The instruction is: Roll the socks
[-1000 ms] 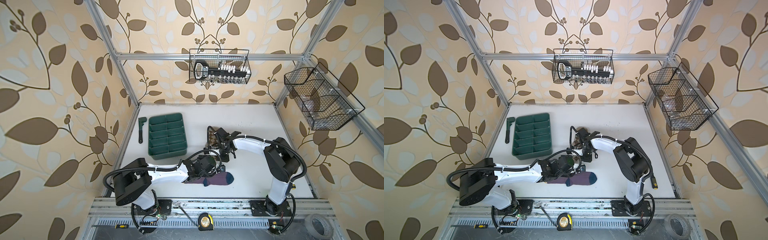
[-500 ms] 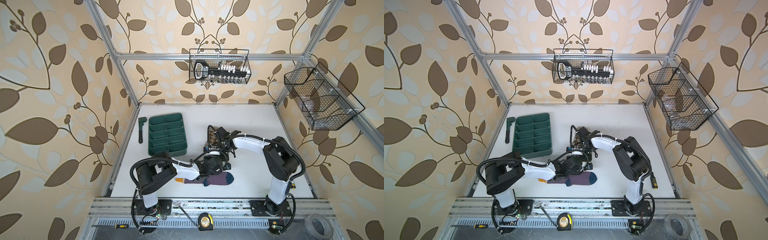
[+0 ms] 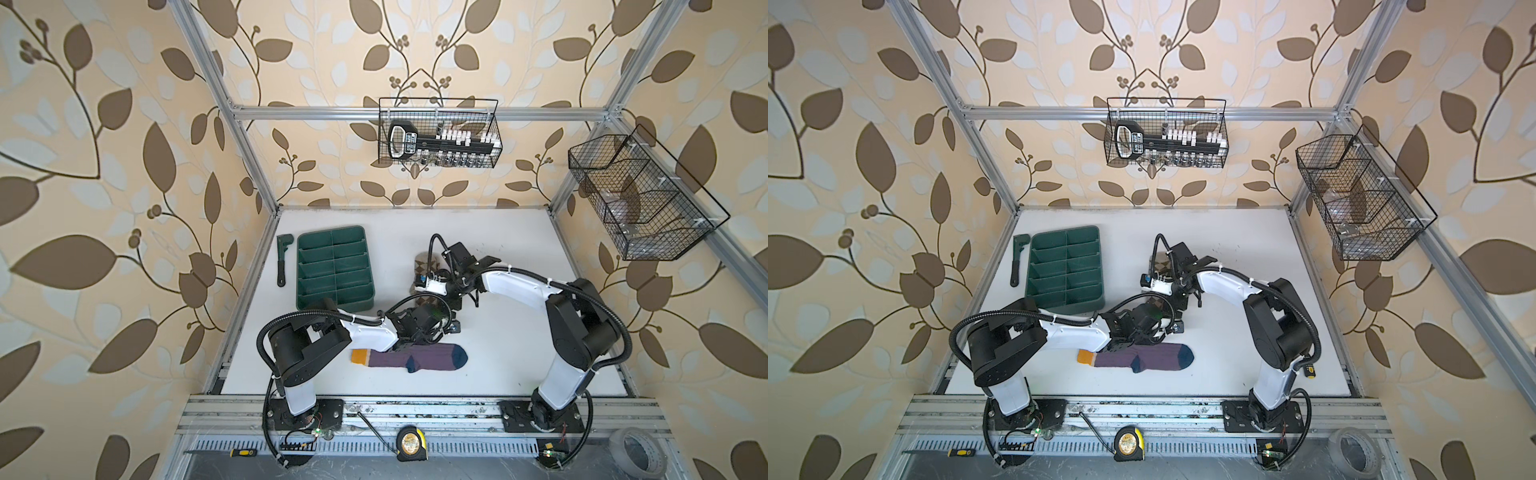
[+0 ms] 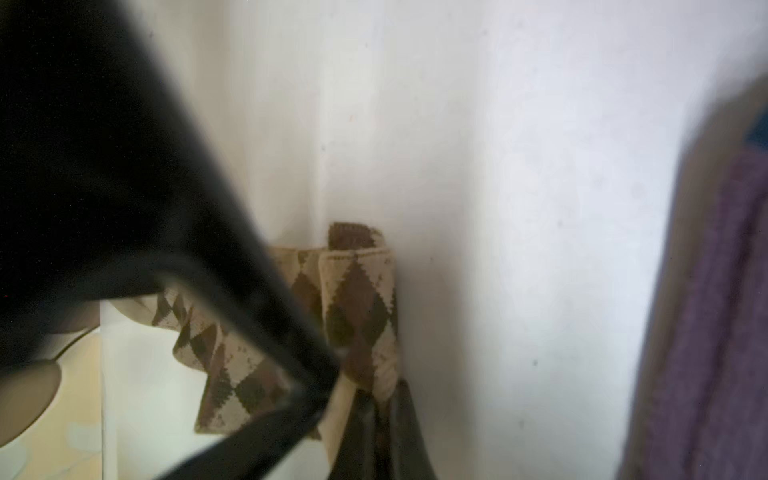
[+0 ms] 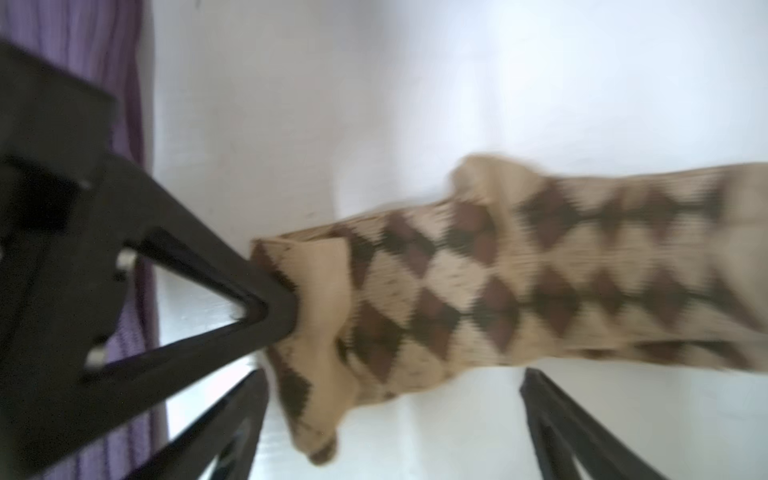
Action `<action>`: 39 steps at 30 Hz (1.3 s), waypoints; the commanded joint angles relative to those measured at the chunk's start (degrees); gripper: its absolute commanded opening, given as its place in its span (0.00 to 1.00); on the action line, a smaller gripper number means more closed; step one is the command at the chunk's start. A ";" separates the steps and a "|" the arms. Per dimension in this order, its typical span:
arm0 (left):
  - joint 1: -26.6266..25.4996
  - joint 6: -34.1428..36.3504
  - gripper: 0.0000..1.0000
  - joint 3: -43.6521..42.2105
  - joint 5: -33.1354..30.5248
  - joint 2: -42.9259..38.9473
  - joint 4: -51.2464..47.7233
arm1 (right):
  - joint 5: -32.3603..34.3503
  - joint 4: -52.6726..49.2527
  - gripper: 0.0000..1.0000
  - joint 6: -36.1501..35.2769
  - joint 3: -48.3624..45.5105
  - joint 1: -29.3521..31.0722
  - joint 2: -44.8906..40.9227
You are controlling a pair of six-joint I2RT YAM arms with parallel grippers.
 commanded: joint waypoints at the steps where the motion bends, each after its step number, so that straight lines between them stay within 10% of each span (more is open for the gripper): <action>1: 4.98 -5.37 0.00 1.66 2.13 -0.20 -6.43 | -1.14 -4.48 1.00 3.14 -3.60 0.18 -5.30; 11: 9.88 -6.01 0.00 9.73 16.89 1.10 -21.47 | 22.68 19.17 1.00 24.18 -15.37 -12.39 -29.61; 16: 16.82 -6.40 0.00 22.32 31.89 6.90 -37.22 | 17.49 30.39 1.00 49.65 -20.13 -21.40 -38.73; 22: 20.60 -5.74 0.00 32.21 41.82 14.19 -49.09 | -1.14 39.07 1.00 54.76 -24.15 -19.26 -40.77; 26: 21.85 -6.68 0.00 35.91 43.82 16.90 -52.29 | -3.45 32.02 1.00 40.53 -19.70 -14.71 -41.36; 33: 23.81 -9.24 0.00 41.73 45.47 21.45 -55.73 | 19.85 37.95 0.98 -7.67 -33.39 6.76 -48.28; 39: 24.94 -10.44 0.00 42.43 47.62 22.36 -55.10 | 29.62 37.46 0.90 -19.75 -37.69 15.69 -40.86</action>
